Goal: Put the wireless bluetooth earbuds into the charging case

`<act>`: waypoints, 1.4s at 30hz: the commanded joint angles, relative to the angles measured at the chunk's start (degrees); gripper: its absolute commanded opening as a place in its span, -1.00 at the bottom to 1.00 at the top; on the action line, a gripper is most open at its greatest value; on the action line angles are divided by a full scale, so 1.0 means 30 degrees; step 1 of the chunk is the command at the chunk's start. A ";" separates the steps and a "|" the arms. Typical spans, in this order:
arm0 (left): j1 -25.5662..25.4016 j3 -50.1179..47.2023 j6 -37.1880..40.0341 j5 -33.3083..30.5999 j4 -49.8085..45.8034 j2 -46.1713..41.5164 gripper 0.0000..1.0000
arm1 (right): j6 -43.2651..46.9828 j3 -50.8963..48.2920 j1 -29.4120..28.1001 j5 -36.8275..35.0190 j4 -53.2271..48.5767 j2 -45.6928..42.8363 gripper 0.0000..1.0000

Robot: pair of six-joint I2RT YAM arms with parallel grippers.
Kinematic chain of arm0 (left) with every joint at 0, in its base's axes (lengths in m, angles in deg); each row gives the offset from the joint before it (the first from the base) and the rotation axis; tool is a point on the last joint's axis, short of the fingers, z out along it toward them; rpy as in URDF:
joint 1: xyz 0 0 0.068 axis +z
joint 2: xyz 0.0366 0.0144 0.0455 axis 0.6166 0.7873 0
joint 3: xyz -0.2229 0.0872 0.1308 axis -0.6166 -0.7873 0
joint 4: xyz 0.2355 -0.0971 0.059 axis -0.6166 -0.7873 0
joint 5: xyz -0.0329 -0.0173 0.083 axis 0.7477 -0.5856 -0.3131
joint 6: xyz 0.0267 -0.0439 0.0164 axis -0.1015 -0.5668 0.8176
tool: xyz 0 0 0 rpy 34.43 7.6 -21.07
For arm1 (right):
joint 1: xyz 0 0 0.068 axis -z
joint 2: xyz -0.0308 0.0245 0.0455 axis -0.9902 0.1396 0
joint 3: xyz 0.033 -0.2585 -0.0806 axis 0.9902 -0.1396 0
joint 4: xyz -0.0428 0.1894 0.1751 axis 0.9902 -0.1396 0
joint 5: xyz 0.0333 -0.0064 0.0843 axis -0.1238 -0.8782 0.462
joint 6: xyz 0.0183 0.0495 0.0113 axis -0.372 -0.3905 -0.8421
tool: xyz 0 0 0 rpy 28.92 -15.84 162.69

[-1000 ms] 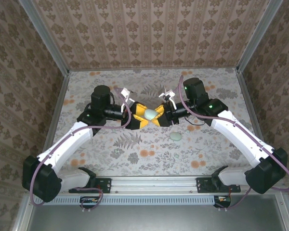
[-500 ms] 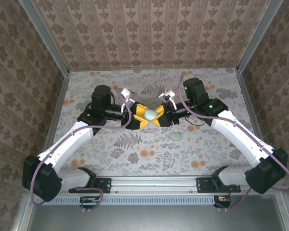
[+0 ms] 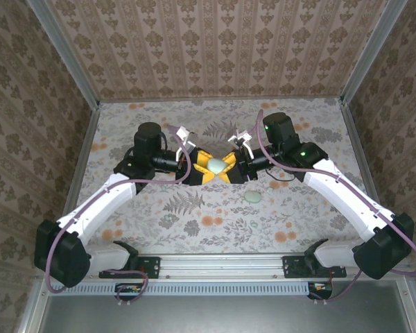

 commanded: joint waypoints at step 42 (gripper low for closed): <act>-0.0056 0.0138 -0.0786 0.0712 0.1285 -0.0048 -0.01 | 0.0815 0.0559 -0.0618 0.0048 -0.0490 0.0633 -0.52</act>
